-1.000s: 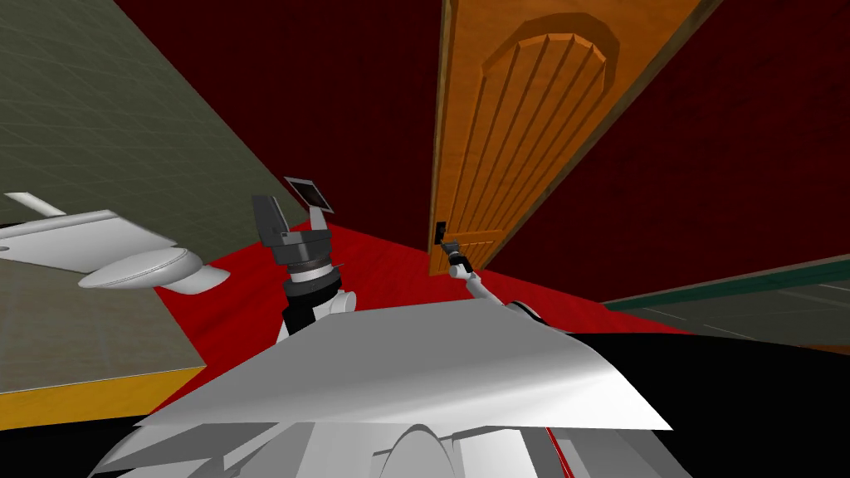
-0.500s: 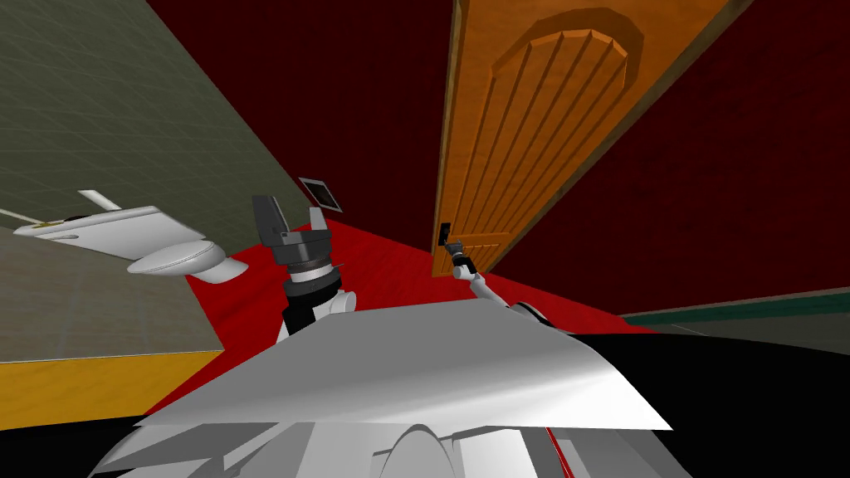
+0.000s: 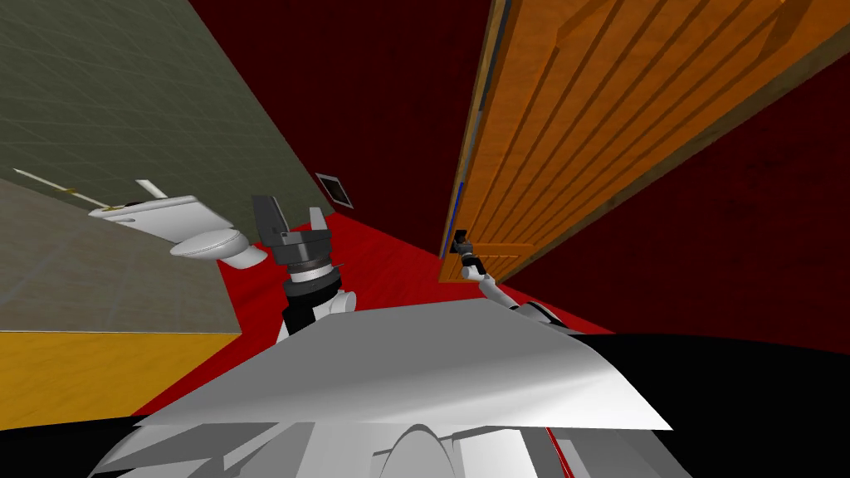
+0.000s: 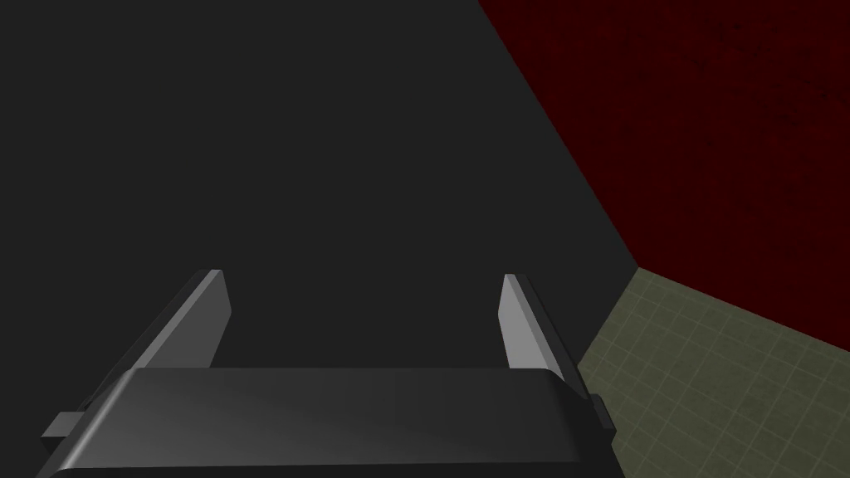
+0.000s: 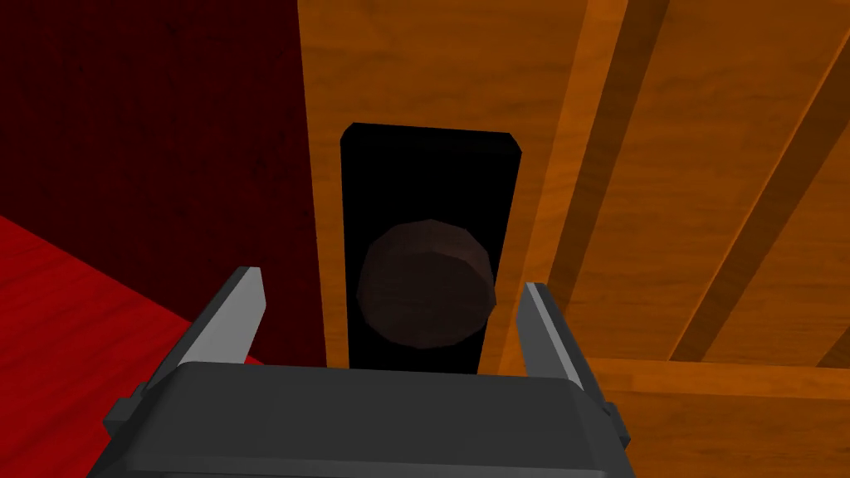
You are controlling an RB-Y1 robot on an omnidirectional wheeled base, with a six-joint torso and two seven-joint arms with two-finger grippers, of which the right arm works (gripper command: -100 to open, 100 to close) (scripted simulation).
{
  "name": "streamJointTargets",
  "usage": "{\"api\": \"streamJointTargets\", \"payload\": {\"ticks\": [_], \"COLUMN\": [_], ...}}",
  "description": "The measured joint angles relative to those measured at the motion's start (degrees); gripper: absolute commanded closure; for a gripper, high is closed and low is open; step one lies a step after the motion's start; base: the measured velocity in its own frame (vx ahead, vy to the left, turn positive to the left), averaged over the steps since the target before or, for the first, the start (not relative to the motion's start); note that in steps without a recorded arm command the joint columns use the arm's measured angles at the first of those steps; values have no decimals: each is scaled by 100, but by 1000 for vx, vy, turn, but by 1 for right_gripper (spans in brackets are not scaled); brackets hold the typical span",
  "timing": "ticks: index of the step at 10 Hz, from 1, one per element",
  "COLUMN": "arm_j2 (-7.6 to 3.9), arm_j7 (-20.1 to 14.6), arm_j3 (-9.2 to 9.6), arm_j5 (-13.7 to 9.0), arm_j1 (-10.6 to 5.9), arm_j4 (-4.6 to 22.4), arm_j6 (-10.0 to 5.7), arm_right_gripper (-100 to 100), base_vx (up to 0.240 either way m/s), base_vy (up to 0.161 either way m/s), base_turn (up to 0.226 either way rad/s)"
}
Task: Pull the door open
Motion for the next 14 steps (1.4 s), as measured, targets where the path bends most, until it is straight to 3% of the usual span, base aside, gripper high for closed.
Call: {"api": "streamJointTargets", "payload": {"ticks": [2,3,9,14], "arm_j2": [-200,-209,-214,-528], "arm_j7": [-91,-100,-89,-401], "arm_j3": [-110,-119,-119,212], "arm_j5": [-57,-62,-58,-27], "arm_j1": [92,93,95,214], "arm_j4": [-35,-41,-25,-224], "arm_j6": [-7,-1,-4,-60], "arm_right_gripper": [-100,100,100,100], "base_vx": [94,-9,-28,-225], "base_vy": [10,-4,-14,-78], "base_turn": [107,-48,20,118]}}
